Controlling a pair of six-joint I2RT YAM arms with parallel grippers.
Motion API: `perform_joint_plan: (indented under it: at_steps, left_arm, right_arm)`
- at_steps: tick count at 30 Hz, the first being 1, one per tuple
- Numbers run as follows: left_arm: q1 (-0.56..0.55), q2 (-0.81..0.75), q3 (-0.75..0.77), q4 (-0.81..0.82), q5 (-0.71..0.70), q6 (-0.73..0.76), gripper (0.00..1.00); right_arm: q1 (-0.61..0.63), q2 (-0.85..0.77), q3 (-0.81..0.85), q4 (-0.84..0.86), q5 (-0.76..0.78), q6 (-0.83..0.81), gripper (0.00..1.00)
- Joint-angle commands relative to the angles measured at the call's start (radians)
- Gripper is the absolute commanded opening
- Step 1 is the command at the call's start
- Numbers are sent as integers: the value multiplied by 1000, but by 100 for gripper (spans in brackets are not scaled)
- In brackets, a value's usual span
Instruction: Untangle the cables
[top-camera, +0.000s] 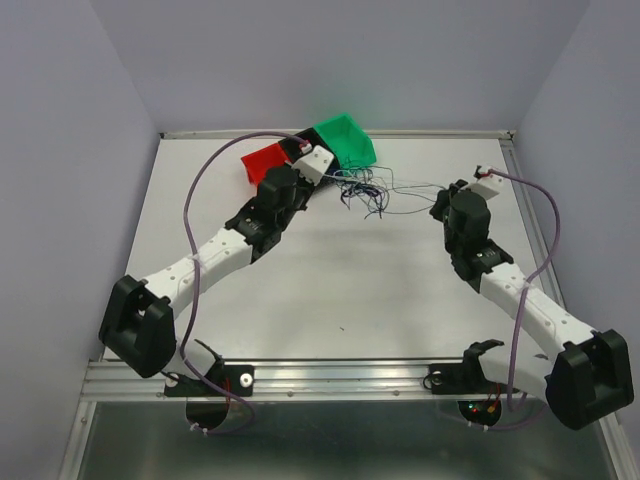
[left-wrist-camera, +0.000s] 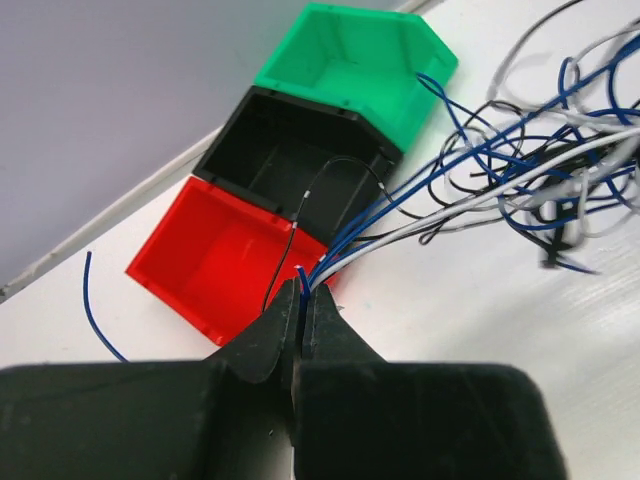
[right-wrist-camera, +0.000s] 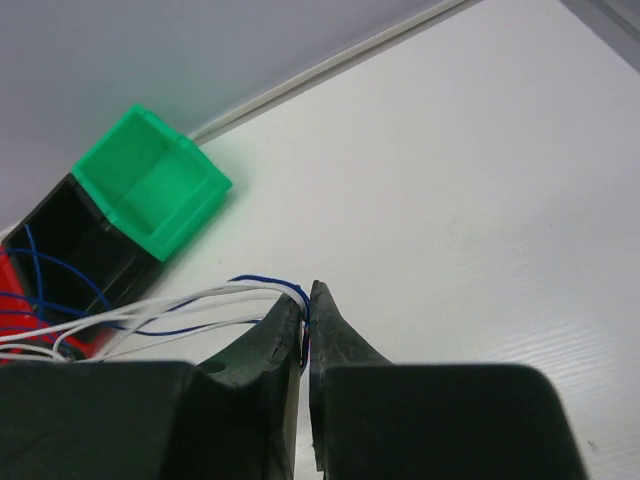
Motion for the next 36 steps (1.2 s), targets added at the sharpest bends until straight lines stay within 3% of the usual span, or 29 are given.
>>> perform_joint_plan:
  at_steps: [1, 4, 7, 8, 10, 15, 16, 20, 27, 36]
  left_arm:
    - [43, -92, -13, 33, -157, 28, 0]
    - [39, -121, -45, 31, -11, 39, 0]
    - [29, -109, -20, -1, -8, 26, 0]
    - [31, -106, -17, -8, 4, 19, 0]
    - [29, -124, -33, -18, 126, 30, 0]
    - [17, -147, -12, -105, 340, 28, 0]
    - [16, -146, -3, -117, 392, 33, 0]
    - [6, -159, -12, -140, 475, 54, 0]
    - [-17, -179, -26, -157, 509, 68, 0]
    - [-24, -189, -20, -173, 542, 67, 0]
  right_arm:
    - [-66, -60, -27, -77, 161, 15, 9]
    - [-66, -68, -25, -78, 113, 8, 9]
    - [-68, -89, -25, -89, 135, 0, 9]
    - [-68, -110, -27, -89, 115, -11, 30]
    - [-66, -123, -24, -89, -32, -50, 100]
    - [-66, -135, -57, 6, -483, -170, 100]
    - [-66, -126, -59, 52, -648, -198, 98]
    - [-65, -55, -54, 127, -896, -218, 90]
    - [-14, 14, -36, 173, -1056, -249, 94]
    - [109, 152, 22, 143, -1042, -330, 92]
